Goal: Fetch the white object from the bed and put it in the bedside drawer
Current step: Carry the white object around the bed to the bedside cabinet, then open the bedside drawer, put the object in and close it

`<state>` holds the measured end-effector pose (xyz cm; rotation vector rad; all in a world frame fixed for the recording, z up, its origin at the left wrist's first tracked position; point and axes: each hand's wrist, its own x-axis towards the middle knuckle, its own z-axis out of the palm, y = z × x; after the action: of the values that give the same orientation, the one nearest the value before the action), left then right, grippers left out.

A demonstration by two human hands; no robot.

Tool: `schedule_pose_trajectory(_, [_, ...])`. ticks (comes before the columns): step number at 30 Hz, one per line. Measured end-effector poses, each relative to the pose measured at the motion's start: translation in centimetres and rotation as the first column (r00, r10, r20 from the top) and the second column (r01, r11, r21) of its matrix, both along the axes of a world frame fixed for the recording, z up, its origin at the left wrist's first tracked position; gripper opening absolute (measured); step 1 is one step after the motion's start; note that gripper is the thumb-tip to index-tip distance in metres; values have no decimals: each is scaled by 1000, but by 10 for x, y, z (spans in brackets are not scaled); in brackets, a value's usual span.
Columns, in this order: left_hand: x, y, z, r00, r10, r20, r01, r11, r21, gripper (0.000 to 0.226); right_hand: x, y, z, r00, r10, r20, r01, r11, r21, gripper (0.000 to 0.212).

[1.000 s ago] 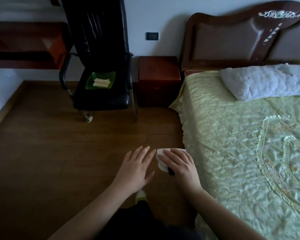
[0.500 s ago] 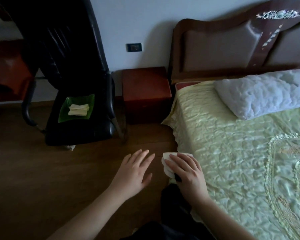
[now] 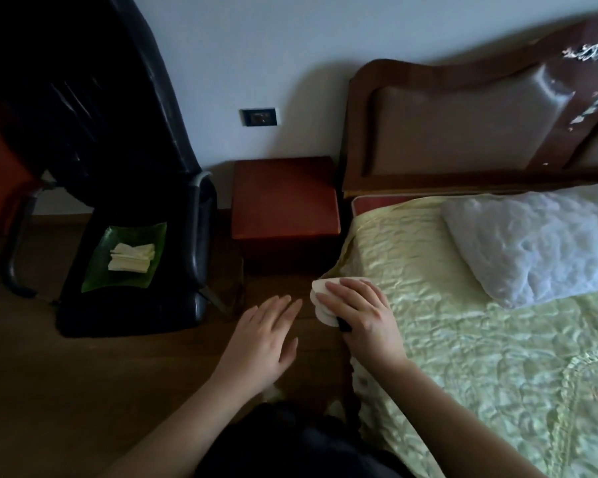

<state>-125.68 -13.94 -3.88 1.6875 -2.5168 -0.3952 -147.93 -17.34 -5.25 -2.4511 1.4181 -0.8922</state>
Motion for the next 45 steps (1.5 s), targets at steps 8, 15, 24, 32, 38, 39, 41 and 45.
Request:
schedule_pose_trajectory(8, [28,-99,-48,999,-1,-52,5,998,67,63,30,-95,-47,1000,-8,16,8,998,56,37])
schedule_pose_trajectory(15, [27,-195,-96,990,-44,-135,56,995,88,52,56,-170,-95,992,-119,42,113,984,138,49])
schedule_pose_trajectory(24, [5,-267,-241,893,424,-150,-332,847,415,59,41,-259,-220,1000,14,12,-15,987,157,55])
schedule_pose_trajectory(32, [-7,-346,-383,-1,985,-174,-214,170,962,46,32,-285,-319,1000,1,6,-3,977,211,54])
schedule_pose_trajectory(38, [-2,-391,-472,-26,1000,-10,-270,2,963,62,40,-280,-375,1000,16,9,-18,965,261,63])
schedule_pose_trajectory(39, [-1,-395,-482,-45,999,-7,-270,-6,963,62,42,-281,-380,1000,11,5,-12,961,275,64])
schedule_pose_trajectory(41, [2,-399,-495,-96,995,-16,-260,-9,966,57,43,-280,-389,1000,-7,7,5,955,298,64])
schedule_pose_trajectory(45, [-5,-413,-508,-268,963,-15,-115,-16,993,34,32,-273,-396,996,-80,26,69,955,287,49])
